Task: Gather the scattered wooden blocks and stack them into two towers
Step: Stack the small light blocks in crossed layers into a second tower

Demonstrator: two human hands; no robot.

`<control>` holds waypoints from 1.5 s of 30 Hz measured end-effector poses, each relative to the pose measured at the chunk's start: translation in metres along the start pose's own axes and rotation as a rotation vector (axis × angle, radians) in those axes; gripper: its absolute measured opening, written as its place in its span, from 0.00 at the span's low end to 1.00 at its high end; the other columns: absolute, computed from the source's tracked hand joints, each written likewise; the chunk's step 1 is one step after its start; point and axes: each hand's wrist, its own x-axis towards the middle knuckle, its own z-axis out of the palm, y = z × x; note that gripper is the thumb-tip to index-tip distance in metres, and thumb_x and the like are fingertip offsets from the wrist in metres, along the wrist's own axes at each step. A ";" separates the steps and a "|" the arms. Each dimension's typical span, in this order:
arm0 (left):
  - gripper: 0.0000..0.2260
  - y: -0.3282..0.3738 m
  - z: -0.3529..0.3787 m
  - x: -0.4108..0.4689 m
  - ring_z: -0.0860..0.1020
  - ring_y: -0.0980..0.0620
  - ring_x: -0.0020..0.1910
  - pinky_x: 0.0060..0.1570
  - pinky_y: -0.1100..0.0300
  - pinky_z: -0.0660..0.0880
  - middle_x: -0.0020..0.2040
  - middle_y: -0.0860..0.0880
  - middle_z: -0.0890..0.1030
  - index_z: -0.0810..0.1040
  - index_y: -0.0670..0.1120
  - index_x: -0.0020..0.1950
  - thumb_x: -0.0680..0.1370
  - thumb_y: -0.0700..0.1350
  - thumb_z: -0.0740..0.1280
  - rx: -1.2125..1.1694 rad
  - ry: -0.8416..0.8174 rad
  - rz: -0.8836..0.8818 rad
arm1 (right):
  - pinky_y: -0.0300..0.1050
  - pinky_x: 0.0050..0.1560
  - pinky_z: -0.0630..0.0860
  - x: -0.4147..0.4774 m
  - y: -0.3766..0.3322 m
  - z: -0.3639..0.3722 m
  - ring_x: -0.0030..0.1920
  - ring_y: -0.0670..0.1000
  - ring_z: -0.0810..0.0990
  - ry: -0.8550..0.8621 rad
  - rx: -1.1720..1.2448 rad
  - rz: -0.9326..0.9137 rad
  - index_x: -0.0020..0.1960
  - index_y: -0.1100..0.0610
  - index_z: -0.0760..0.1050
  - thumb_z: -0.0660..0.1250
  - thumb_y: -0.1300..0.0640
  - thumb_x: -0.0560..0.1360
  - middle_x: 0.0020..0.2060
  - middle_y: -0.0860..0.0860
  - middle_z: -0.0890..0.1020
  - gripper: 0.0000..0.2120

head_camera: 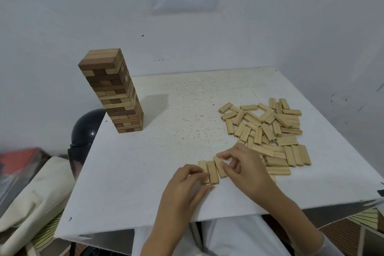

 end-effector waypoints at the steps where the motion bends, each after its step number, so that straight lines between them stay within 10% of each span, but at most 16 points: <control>1: 0.09 0.000 0.001 -0.001 0.75 0.63 0.48 0.47 0.71 0.71 0.50 0.60 0.75 0.82 0.48 0.50 0.74 0.50 0.69 0.025 -0.004 0.026 | 0.29 0.42 0.69 -0.004 0.001 -0.001 0.39 0.43 0.75 -0.028 -0.002 -0.050 0.52 0.54 0.82 0.69 0.57 0.75 0.42 0.44 0.75 0.07; 10: 0.12 -0.006 0.004 -0.001 0.73 0.64 0.48 0.49 0.77 0.67 0.50 0.60 0.75 0.83 0.45 0.49 0.76 0.50 0.64 0.049 -0.046 -0.011 | 0.27 0.52 0.67 -0.017 0.013 0.015 0.46 0.42 0.72 -0.055 -0.094 -0.280 0.47 0.58 0.83 0.71 0.58 0.68 0.42 0.45 0.77 0.08; 20: 0.04 -0.025 -0.003 0.014 0.73 0.62 0.50 0.48 0.73 0.68 0.47 0.59 0.77 0.82 0.44 0.48 0.77 0.43 0.69 -0.006 -0.048 -0.110 | 0.44 0.33 0.75 -0.006 0.004 0.038 0.41 0.46 0.73 0.118 -0.215 -0.351 0.40 0.59 0.81 0.74 0.67 0.66 0.37 0.47 0.77 0.06; 45: 0.04 -0.112 -0.019 0.125 0.77 0.55 0.43 0.44 0.66 0.71 0.41 0.50 0.80 0.84 0.41 0.43 0.74 0.40 0.70 0.099 0.054 -0.075 | 0.46 0.24 0.76 0.133 -0.010 0.097 0.34 0.53 0.77 0.207 -0.201 -0.292 0.32 0.60 0.79 0.76 0.75 0.58 0.30 0.51 0.77 0.12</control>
